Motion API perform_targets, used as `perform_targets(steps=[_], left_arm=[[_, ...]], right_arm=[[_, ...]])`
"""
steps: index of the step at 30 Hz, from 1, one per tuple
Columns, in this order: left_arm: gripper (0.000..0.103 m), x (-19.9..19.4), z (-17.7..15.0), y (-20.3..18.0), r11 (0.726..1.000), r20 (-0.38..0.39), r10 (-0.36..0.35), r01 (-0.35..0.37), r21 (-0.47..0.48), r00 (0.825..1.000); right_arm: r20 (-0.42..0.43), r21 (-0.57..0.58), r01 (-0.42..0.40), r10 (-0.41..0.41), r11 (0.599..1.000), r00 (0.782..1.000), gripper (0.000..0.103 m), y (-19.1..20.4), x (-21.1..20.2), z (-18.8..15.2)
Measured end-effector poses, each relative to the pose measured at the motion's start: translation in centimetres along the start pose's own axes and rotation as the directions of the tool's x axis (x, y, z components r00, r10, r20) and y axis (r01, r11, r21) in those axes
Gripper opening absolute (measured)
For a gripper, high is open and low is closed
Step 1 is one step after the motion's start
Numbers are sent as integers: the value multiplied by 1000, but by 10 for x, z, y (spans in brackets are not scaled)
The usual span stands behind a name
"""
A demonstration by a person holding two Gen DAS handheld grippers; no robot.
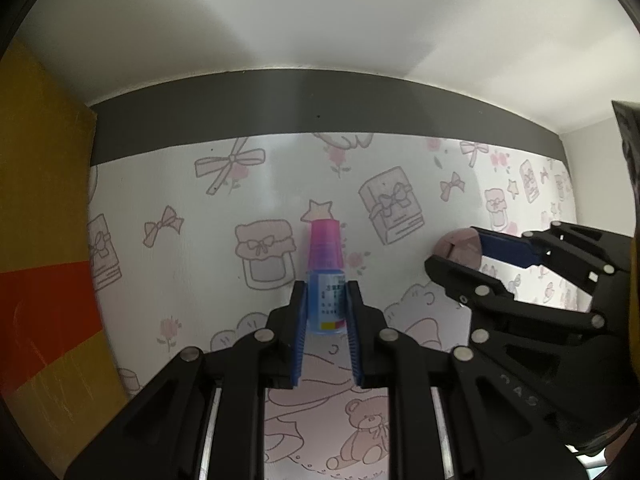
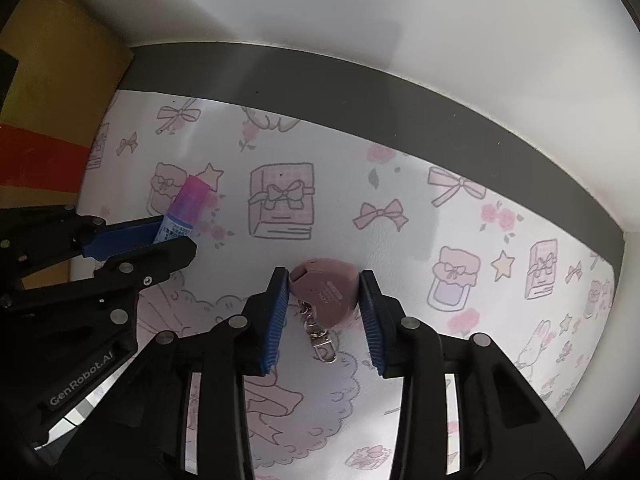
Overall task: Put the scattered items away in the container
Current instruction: 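Grasp the pink-capped blue bottle with the left tool while the right tool grasps the heart pouch, then lift and carry the bottle and heart pouch over the box with both tools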
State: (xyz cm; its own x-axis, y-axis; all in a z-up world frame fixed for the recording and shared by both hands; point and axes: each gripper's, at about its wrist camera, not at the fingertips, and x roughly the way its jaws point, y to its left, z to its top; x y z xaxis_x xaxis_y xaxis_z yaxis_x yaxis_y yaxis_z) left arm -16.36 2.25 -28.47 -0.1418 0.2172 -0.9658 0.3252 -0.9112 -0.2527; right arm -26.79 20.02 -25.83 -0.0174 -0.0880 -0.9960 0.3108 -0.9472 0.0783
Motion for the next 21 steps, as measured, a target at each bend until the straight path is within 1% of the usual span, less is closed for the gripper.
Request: perform_targets(steps=[4,9,13,14,17,21], left_arm=[[18,-8,6,-9,1000,11,-4,3,14,1000],[18,-27,3,-18,1000,39,-5,4,28,999],[18,-52,-4,-13,999,69,-7,4,42,998],[18,-55,-5,-15,999,76,-6,2,45,997],[18,-70,-10,-21,998,100,-7,1,56,995],[18,-87,-19,-28,998,129,-5,-4,66,992]], right_arm=[[8,0,-4,4,1000,1000,37,-7,-10,-5],[35,6,-3,3,1000,999,37,-19,-31,-12],[61,6,3,-3,1000,998,37,-26,-52,-20],[66,7,4,-4,1000,998,37,-18,-54,-19],[90,13,7,-9,1000,996,37,-19,-71,-26],[119,26,12,-15,1000,993,37,6,-87,-23]])
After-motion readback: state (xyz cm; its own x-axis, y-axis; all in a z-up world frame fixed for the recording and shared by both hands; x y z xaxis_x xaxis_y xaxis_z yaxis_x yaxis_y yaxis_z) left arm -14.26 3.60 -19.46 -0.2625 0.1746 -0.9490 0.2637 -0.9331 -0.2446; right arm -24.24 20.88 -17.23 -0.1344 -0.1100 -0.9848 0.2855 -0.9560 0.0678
